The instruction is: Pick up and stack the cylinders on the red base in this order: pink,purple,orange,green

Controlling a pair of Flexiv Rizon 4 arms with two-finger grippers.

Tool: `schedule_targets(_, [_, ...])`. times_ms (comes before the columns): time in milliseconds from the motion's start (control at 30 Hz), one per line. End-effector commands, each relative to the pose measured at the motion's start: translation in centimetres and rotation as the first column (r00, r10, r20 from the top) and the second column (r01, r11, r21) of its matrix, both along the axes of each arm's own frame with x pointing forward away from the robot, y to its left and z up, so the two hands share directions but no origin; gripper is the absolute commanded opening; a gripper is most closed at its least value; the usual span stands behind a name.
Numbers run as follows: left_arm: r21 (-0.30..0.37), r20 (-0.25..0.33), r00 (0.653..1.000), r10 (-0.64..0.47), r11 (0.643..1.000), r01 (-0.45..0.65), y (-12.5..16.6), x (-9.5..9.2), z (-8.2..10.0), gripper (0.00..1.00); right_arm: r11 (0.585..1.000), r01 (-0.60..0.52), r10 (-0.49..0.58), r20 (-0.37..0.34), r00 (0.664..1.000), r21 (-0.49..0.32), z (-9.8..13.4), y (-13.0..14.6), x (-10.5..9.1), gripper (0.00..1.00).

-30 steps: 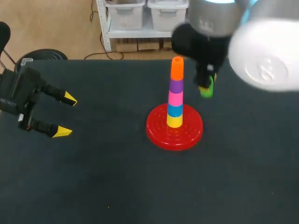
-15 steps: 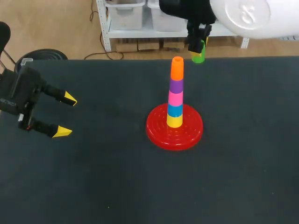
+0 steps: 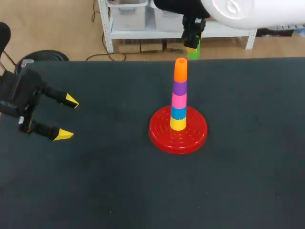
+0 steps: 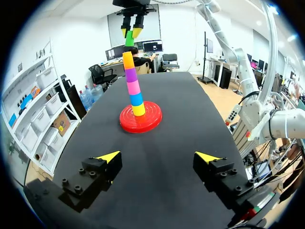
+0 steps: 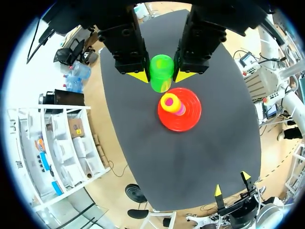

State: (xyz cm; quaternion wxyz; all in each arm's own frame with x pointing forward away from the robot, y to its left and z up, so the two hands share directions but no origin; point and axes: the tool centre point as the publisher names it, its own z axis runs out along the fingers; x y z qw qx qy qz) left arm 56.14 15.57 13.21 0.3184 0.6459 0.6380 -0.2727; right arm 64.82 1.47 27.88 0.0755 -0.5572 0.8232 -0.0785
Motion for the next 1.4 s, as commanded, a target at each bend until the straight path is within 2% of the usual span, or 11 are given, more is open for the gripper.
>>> schedule_targets(33, [-0.002,0.003,1.000,0.001,1.000,-0.001,0.0,0.0,-0.1,1.00,1.000,-0.007,0.007,-0.033,0.999,0.005,-0.5,0.6,1.4,0.00])
schedule_targets(433, [-0.002,0.003,1.000,0.001,1.000,-0.001,0.0,0.0,-0.1,1.00,0.999,-0.037,0.038,-0.053,0.998,0.017,-1.5,1.3,1.7,0.00])
schedule_targets(667, [-0.002,0.003,1.000,0.001,1.000,-0.001,0.0,0.0,-0.1,1.00,0.998,-0.055,0.056,-0.041,0.998,0.021,-0.8,1.6,1.0,0.00])
schedule_targets(933, [-0.002,0.003,1.000,0.001,1.000,-0.001,0.0,0.0,-0.1,1.00,0.997,-0.074,0.075,-0.059,0.995,0.025,-0.8,2.1,0.3,0.00])
schedule_targets(1400, [-0.002,0.003,1.000,0.001,1.000,-0.001,0.0,0.0,-0.1,1.00,0.996,-0.083,0.086,-0.088,0.992,0.028,-1.3,2.3,0.4,0.00])
